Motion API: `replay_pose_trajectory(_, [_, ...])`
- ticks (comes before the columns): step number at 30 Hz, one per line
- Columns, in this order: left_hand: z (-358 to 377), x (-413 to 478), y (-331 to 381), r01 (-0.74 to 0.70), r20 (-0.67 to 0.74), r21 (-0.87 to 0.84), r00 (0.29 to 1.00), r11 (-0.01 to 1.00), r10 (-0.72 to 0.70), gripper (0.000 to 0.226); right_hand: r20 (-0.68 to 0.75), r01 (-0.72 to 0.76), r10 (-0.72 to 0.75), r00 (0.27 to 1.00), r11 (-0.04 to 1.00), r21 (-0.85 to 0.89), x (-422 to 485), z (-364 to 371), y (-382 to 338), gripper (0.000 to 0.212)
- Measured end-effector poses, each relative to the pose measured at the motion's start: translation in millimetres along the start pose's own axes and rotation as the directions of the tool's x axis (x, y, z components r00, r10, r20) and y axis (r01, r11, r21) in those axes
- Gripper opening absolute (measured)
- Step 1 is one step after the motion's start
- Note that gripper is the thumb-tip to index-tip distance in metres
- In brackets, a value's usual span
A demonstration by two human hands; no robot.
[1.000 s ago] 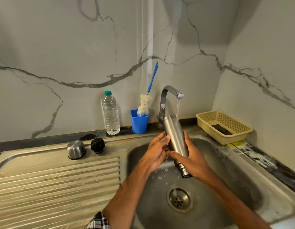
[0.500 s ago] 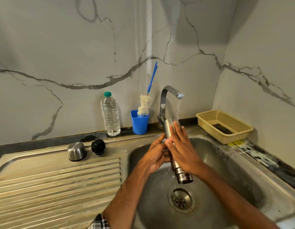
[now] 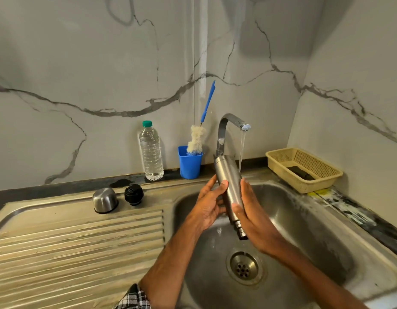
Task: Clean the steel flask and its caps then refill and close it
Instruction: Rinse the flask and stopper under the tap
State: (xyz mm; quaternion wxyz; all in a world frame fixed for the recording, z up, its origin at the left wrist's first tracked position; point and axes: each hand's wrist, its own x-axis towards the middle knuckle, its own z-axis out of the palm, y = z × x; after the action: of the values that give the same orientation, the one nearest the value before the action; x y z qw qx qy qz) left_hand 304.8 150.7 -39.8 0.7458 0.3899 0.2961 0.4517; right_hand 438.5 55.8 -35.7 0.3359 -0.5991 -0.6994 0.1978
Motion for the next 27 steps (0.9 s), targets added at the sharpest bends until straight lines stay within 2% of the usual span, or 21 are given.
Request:
replay_pose_trajectory(2, [4, -1, 0, -0.002, 0.003, -0.014, 1.0, 1.0, 0.002, 0.07, 0.008, 0.085, -0.085, 0.996, 0.985, -0.151, 0, -3, 0, 0.069])
replay_pose_trajectory(5, [9, -2, 1, -0.008, 0.058, -0.014, 0.998, 1.0, 0.009, 0.07, -0.002, 0.082, -0.084, 0.996, 0.974, -0.213, 29, -15, -6, 0.066])
replay_pose_trajectory(7, [12, -4, 2, 0.005, 0.103, -0.004, 0.995, 1.0, -0.005, 0.067, -0.037, 0.037, -0.041, 0.998, 0.994, -0.104, 55, -24, -12, 0.064])
replay_pose_trajectory(9, [15, -6, 6, 0.024, 0.111, -0.01, 0.994, 1.0, -0.023, 0.061, -0.097, -0.004, 0.014, 0.995, 0.995, 0.104, 77, -33, -18, 0.06])
replay_pose_trajectory(12, [18, -7, 9, 0.017, 0.112, 0.008, 0.994, 1.0, -0.017, 0.06, -0.13, -0.087, 0.148, 0.98, 0.916, 0.391, 91, -40, -23, 0.056])
replay_pose_trajectory(15, [17, -6, 8, -0.011, 0.09, -0.026, 0.996, 1.0, 0.014, 0.06, -0.087, -0.138, 0.202, 0.976, 0.871, 0.472, 78, -29, -10, 0.058])
replay_pose_trajectory(18, [12, -3, 5, -0.015, 0.039, -0.078, 0.999, 0.997, 0.018, 0.065, -0.028, -0.158, 0.182, 0.983, 0.912, 0.379, 44, -20, -3, 0.075])
replay_pose_trajectory(21, [8, -1, 5, 0.01, -0.001, -0.097, 1.0, 0.995, -0.01, 0.067, -0.027, -0.145, 0.156, 0.987, 0.96, 0.239, 16, -18, -5, 0.086])
replay_pose_trajectory(24, [15, -5, 9, 0.073, 0.062, 0.009, 0.995, 0.997, -0.073, 0.051, -0.098, -0.15, 0.149, 0.984, 0.989, 0.005, 4, -22, -8, 0.09])
replay_pose_trajectory(27, [20, -8, 10, 0.112, 0.06, 0.126, 0.991, 0.986, -0.12, 0.055, -0.065, -0.127, 0.112, 0.992, 0.947, -0.294, -6, -19, -16, 0.091])
